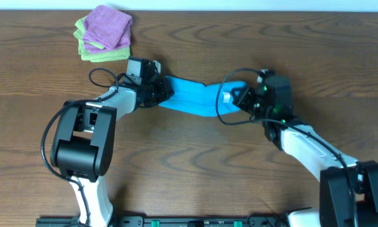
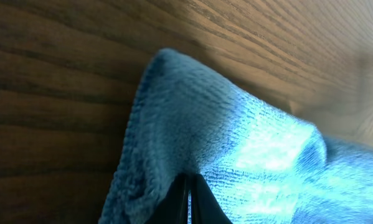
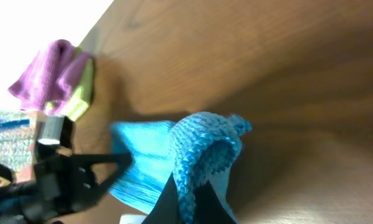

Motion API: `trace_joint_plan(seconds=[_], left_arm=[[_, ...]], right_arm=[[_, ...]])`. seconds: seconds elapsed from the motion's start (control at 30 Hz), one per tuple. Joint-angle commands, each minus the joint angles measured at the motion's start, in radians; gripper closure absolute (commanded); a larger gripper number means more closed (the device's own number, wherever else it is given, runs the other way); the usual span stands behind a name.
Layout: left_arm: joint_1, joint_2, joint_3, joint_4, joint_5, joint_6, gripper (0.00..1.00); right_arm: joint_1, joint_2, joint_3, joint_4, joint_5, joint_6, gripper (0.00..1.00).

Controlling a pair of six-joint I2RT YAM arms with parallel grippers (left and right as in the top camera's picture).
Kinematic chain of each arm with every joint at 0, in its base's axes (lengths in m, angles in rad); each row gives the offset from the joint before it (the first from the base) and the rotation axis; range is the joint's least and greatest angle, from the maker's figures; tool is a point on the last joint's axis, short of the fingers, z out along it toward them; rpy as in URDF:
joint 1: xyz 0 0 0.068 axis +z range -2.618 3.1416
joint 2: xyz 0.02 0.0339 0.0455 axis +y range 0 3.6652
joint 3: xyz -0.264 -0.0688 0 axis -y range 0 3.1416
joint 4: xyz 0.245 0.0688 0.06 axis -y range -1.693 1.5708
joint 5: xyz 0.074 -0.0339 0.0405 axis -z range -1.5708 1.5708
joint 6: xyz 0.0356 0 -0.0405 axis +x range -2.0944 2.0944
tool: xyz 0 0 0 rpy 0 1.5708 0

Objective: Fold the cloth
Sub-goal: 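Fold the strip's right end with the right gripper toward the left gripper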

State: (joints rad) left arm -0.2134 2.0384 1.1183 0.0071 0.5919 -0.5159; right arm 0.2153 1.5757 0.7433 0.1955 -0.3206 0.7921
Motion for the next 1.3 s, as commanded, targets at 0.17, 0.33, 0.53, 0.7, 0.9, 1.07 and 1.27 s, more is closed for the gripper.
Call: trace_joint_plan(seconds=[0.17, 0.33, 0.53, 0.7, 0.9, 1.07, 1.27], left_arm=[[-0.003, 0.014, 0.012, -0.010, 0.004, 0.014, 0.94], [-0.003, 0.014, 0.012, -0.010, 0.005, 0.014, 0.94], [-0.003, 0.013, 0.013, -0.010, 0.008, 0.014, 0.94], [0.011, -0.002, 0.016, -0.011, 0.008, 0.015, 0.94], [0.035, -0.020, 0.033, -0.011, 0.011, 0.015, 0.94], [0.039, -0.025, 0.051, -0.011, 0.011, 0.015, 0.94], [0.039, -0.025, 0.064, -0.023, 0.011, 0.023, 0.94]], right_arm=[[0.074, 0.111, 0.184, -0.037, 0.043, -0.050, 0.98], [0.122, 0.223, 0.286, -0.043, 0.031, -0.062, 0.99], [0.183, 0.299, 0.385, -0.062, 0.025, -0.084, 0.98], [0.216, 0.310, 0.422, -0.080, 0.026, -0.109, 0.99], [0.235, 0.310, 0.422, -0.083, 0.025, -0.110, 0.99], [0.253, 0.311, 0.422, -0.082, 0.026, -0.126, 0.98], [0.279, 0.320, 0.422, -0.076, 0.025, -0.136, 0.99]])
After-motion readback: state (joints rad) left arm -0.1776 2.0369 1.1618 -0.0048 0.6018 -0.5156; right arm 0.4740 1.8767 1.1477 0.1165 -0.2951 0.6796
